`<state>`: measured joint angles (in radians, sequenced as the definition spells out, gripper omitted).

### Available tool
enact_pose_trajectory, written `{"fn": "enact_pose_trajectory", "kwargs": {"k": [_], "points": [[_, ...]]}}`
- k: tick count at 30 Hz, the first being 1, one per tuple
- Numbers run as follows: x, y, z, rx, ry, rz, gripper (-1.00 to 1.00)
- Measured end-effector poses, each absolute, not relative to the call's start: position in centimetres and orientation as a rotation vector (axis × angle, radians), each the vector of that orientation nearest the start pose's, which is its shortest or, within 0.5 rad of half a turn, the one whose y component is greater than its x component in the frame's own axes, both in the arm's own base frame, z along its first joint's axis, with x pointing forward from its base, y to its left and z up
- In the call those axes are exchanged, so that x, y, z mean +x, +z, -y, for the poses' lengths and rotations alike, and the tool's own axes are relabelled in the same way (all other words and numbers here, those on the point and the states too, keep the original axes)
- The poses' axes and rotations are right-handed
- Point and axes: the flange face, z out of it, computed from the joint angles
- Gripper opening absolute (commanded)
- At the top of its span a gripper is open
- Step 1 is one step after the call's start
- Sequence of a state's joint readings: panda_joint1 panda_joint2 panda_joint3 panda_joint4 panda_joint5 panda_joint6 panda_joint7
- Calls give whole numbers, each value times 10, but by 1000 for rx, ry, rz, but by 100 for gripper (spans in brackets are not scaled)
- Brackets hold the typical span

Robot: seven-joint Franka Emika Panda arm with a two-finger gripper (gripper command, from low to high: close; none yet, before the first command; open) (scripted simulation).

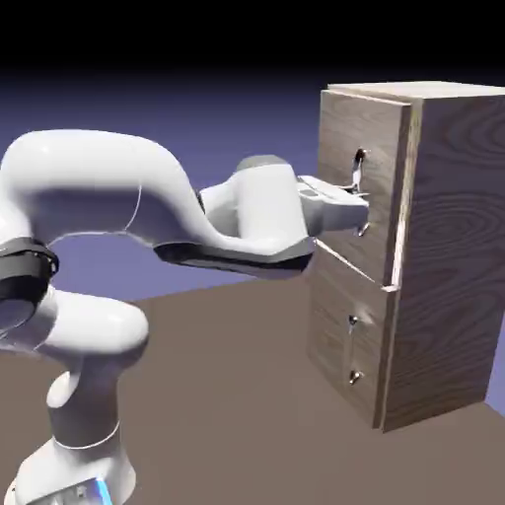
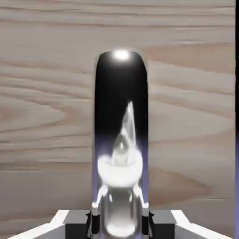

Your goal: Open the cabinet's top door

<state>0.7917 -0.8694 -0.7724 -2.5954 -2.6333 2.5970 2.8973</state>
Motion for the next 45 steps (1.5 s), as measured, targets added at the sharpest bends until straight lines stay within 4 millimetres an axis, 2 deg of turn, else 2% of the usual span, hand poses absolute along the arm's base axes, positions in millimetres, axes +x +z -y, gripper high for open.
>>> {"fn": "enact_pose_trajectory", "kwargs": {"k": [9,13,32,38,45], "points": [[345,500,-32,-1723,-1941,-1020,-100],[342,500,-36,-1722,-1956,-1040,-100],[310,500,-88,-1661,-2092,-1297,-100],[298,500,-117,-1621,-2157,-1428,-100],[287,500,-163,-1545,-2251,-1636,-100]]}}
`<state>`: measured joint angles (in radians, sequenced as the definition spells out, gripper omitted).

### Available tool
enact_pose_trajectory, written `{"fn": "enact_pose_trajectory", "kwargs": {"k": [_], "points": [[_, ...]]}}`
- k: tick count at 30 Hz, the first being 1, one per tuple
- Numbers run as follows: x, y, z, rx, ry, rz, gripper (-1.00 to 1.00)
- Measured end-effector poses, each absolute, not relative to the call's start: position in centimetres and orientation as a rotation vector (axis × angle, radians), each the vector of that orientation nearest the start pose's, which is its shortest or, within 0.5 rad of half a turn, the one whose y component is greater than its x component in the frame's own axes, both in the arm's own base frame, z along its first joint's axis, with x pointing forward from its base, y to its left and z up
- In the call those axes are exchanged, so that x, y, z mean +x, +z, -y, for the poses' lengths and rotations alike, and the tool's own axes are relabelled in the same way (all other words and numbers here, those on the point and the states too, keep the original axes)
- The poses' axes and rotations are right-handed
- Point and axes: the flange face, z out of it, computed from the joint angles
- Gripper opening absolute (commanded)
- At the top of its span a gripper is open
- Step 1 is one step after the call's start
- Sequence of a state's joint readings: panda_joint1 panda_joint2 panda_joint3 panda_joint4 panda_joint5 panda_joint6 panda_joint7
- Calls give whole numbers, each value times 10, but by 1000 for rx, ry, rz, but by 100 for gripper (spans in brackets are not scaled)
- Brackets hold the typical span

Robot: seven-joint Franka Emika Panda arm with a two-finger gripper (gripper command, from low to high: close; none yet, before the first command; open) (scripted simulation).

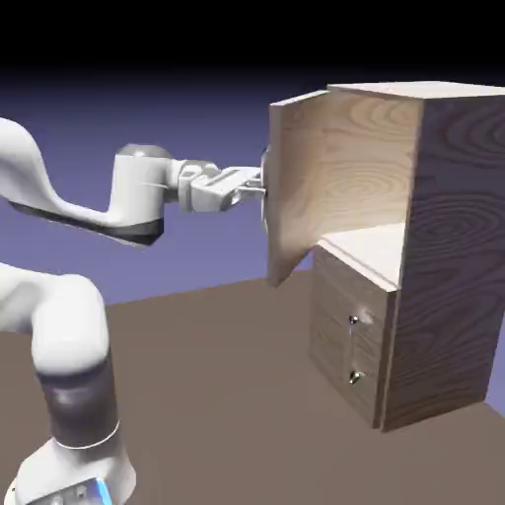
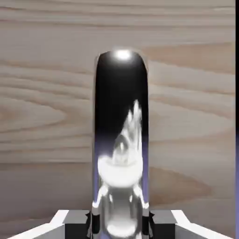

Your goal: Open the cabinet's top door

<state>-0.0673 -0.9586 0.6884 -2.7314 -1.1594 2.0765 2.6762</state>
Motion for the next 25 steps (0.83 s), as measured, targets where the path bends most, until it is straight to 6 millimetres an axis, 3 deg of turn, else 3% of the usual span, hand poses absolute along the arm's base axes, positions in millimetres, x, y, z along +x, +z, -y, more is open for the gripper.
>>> {"fn": "enact_pose_trajectory", "kwargs": {"k": [10,24,25], "points": [[288,500,-240,-1382,-2379,-1981,-100],[317,500,-324,-1119,-2486,-2395,-100],[319,500,-328,-1105,-2490,-2414,100]]}}
